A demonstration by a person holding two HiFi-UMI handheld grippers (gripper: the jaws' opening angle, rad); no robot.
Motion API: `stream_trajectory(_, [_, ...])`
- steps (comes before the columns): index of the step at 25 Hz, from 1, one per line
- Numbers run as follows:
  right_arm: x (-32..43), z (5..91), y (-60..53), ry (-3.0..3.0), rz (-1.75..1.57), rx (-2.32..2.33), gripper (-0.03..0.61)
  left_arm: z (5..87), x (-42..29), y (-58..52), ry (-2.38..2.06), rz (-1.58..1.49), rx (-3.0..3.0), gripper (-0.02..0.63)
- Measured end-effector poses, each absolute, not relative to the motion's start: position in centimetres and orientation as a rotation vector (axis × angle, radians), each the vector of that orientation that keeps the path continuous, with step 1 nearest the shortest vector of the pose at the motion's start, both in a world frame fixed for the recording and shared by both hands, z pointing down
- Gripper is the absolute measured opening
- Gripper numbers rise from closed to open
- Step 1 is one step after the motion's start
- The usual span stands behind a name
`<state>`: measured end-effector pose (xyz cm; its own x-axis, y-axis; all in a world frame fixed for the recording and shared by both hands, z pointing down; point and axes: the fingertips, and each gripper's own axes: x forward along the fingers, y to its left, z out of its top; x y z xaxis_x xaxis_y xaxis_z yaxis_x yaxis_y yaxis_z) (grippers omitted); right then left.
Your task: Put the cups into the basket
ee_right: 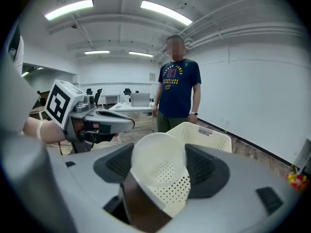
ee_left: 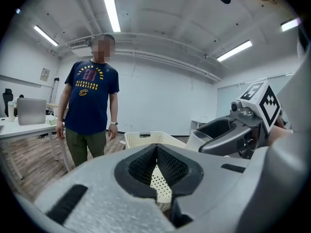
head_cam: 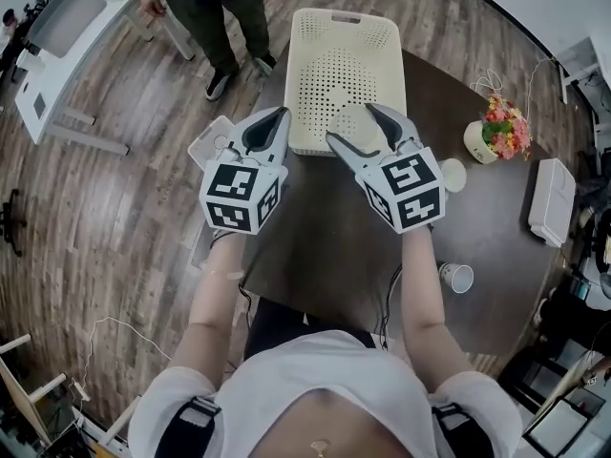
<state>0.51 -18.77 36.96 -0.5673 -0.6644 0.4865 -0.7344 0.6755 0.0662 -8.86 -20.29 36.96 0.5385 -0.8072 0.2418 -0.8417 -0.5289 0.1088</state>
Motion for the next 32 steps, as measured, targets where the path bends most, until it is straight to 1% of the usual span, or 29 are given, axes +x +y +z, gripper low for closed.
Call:
stream_trajectory(6, [-0.9, 38.4, -24.5, -2.414, 0.244, 1.051, 0.335, 37.9, -10.0, -25.0, -1.414, 0.24, 2.555, 0.011])
stream_trajectory(13, [-3.1, 43.3, -29.6, -2.383, 0.313, 0.986, 0.336, 40.2, -11.1, -28.0, -1.404, 0.228, 2.513, 0.011])
stream_trajectory(20, [-4.1, 46.7, -32.6, -2.406, 0.45, 0.95, 0.336, 43.6, -12.0, -29.3, -1.414, 0.256, 2.456, 0.011])
stream_trajectory(28, [-5.3, 51.6, -33.3, -2.332, 0.424, 0.83, 0.336, 45.8, -12.4, -29.8, -1.403, 0.254, 2.416, 0.011])
stream_trajectory(32, [-6.1, 52.6, -33.8, -2.326, 0.407, 0.809, 0.336, 46.5, -12.8, -30.0, -1.407, 0.247, 2.4, 0.011])
